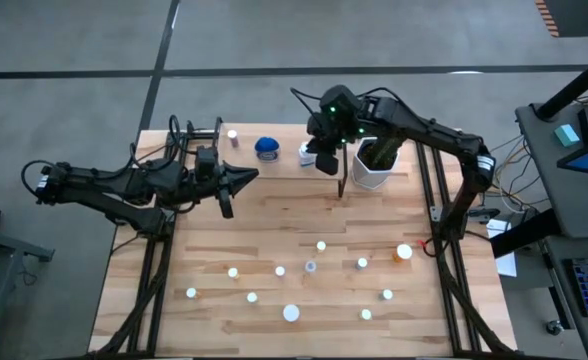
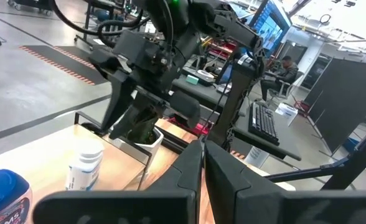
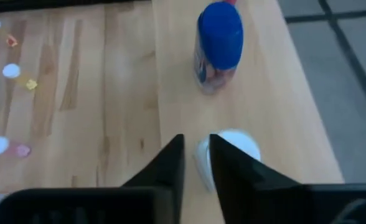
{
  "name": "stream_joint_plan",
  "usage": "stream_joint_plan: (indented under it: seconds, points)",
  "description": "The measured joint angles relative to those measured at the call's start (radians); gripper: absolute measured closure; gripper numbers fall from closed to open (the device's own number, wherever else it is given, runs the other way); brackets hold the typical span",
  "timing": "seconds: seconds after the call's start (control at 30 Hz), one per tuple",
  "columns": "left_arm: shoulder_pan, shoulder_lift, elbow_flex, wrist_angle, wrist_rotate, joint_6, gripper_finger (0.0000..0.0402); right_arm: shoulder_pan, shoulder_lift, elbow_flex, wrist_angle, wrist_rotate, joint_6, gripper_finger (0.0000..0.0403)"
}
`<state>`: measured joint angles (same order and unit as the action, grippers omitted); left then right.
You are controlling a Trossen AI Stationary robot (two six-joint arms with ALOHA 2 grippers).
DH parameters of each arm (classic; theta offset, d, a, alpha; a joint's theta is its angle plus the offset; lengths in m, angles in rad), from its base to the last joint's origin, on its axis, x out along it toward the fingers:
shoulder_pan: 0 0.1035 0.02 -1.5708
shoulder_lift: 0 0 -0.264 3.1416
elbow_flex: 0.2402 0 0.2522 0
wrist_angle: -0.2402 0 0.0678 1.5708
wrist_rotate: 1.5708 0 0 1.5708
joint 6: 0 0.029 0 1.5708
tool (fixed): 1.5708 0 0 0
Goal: Pick and place medicine bottles onto shelf by color
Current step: Put the white pill bottle on the shelf
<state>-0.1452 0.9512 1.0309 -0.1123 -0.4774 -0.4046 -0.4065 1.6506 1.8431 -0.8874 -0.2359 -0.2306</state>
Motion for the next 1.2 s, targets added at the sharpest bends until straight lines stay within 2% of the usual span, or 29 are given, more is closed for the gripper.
stream_joint_plan:
  seconds: [0.33, 0.43, 0.53, 0.7, 1.2]
  points:
    - [0.000, 0.000, -0.004, -0.002, 0.000, 0.002, 0.0401, -0.011, 0.051, -0.001, 0.003, 0.029, -0.070, 0.0161]
    - [0.000, 0.000, -0.004, -0.002, 0.000, 0.006, 0.0401, -0.011, 0.060, -0.002, 0.003, 0.089, -0.071, 0.0127]
    - [0.000, 0.000, -0.002, -0.001, 0.000, 0.045, 0.0401, -0.012, 0.065, -0.004, 0.004, 0.132, -0.071, 0.0111]
    - [0.000, -0.001, -0.002, -0.001, 0.000, 0.052, 0.0401, -0.011, 0.066, -0.019, 0.003, 0.131, -0.063, 0.0124]
    - [0.000, -0.003, -0.003, -0.001, 0.000, 0.055, 0.0401, -0.011, 0.066, -0.070, 0.040, 0.128, -0.004, 0.0236]
